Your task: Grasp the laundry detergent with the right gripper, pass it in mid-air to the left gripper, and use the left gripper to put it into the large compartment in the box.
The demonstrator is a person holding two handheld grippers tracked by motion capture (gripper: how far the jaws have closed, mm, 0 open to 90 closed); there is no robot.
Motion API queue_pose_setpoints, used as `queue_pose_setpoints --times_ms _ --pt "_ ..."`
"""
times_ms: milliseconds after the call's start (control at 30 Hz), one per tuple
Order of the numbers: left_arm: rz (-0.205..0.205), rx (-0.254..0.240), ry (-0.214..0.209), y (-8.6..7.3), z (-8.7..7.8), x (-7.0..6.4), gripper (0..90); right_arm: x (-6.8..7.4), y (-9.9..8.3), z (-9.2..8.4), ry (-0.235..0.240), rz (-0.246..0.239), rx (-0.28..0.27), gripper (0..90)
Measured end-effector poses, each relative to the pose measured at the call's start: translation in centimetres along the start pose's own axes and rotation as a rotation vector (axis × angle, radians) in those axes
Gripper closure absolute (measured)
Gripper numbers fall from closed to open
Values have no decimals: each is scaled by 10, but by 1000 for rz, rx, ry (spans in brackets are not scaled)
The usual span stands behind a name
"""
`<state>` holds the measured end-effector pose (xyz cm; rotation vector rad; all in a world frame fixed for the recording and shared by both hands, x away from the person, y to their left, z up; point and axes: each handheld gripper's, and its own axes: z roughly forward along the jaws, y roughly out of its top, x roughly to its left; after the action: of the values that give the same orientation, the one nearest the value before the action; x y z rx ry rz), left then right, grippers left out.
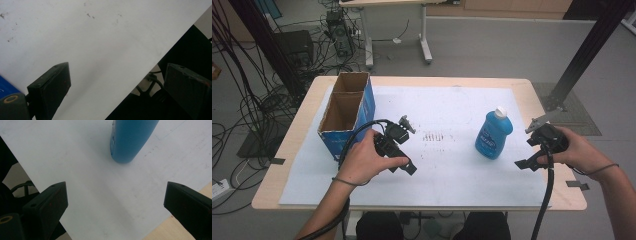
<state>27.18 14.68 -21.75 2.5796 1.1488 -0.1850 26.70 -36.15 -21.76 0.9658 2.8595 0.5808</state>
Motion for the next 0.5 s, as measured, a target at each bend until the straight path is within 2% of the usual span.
queue_pose_setpoints --times_ms 500 --pt "-18 -17 4 -6 0 1 76 3 -14 5 -7 23 -38 53"
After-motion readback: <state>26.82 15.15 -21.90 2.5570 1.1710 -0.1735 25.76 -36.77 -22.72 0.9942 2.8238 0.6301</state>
